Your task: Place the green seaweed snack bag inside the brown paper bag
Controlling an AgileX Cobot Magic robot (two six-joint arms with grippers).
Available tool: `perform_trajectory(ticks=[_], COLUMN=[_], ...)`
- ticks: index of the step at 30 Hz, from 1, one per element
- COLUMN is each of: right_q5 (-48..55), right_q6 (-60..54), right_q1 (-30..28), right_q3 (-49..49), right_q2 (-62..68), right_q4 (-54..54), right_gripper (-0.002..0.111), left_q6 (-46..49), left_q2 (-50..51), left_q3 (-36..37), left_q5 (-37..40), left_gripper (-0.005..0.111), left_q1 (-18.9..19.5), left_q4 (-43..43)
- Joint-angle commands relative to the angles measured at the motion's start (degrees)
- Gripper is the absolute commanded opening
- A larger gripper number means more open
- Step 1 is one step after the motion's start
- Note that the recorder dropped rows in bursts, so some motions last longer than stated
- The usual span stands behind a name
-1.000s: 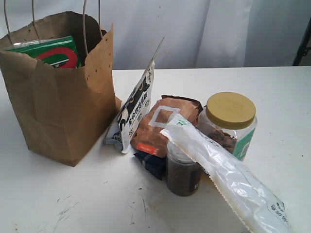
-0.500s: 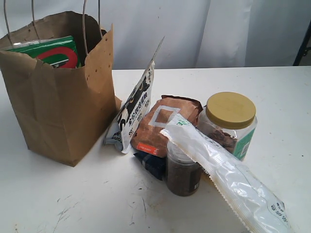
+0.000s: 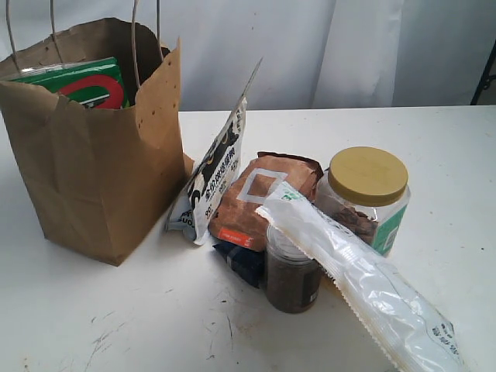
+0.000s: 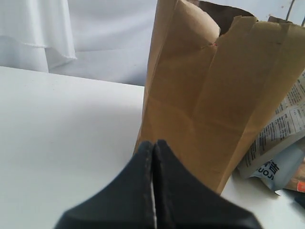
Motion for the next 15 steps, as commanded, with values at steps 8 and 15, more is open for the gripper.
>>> perform_trajectory(ticks=[8, 15], right_q5=[-0.88, -0.88], right_q6=[0.09, 0.09], right_q1=[-0.3, -0.3], right_q3=[0.21, 0.21], right_q2=[-0.43, -0.43], right_q4=[0.15, 0.15], right_gripper=[0.0, 0.0], left_q6=[0.09, 0.09], left_q2=[-0.23, -0.23], left_q3=[0.24, 0.24], left_q5=[-0.91, -0.91], left_gripper=[0.0, 0.0], left_q1=[-0.27, -0.27], left_q4=[2.15, 2.15])
